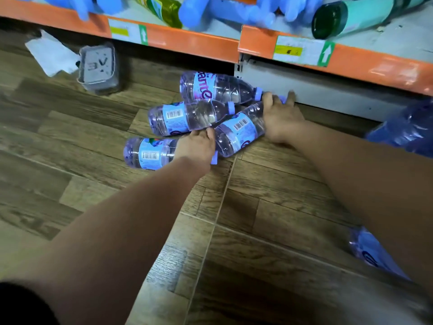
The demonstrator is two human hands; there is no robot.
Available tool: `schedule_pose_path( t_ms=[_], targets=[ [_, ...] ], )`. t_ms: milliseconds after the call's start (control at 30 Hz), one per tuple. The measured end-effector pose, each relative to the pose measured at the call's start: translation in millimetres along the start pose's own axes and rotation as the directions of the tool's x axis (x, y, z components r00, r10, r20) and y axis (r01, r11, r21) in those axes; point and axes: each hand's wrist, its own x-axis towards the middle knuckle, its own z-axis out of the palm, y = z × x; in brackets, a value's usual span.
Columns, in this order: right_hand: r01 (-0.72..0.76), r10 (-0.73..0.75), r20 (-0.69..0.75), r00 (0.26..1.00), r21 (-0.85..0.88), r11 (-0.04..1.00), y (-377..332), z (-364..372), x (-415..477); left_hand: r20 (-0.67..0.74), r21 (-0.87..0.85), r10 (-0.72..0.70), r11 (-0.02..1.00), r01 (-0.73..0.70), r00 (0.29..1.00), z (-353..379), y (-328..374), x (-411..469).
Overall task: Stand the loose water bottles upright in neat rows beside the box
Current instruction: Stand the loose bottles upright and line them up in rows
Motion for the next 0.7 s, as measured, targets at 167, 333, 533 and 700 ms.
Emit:
schedule_pose_path(
  t_ms=[167,333,533,700],
  targets=[
    [0.059,-0.07,-0.046,0.996,-0.202,0.978,16,2,-8,0.022,0.058,-0.008,0.998,0.007,1.0,-4,4,3],
    [0.099,-0.096,0.026,0.995,-0.207,0.973,29,1,-32,0.017,0.145,-0.024,0.989,0.021,1.0,-16,6,-5],
    [0.197,-0.17,0.178,0.969,-0.144,0.97,35,-2,-66,0.051,0.241,0.004,0.97,-0.016,0.999,-55,9,-27],
    [0.215,-0.215,0.119,0.969,0.016,0.977,54,-36,-101,0.054,0.293,0.035,0.955,-0.049,0.998,-99,38,-44]
  ],
)
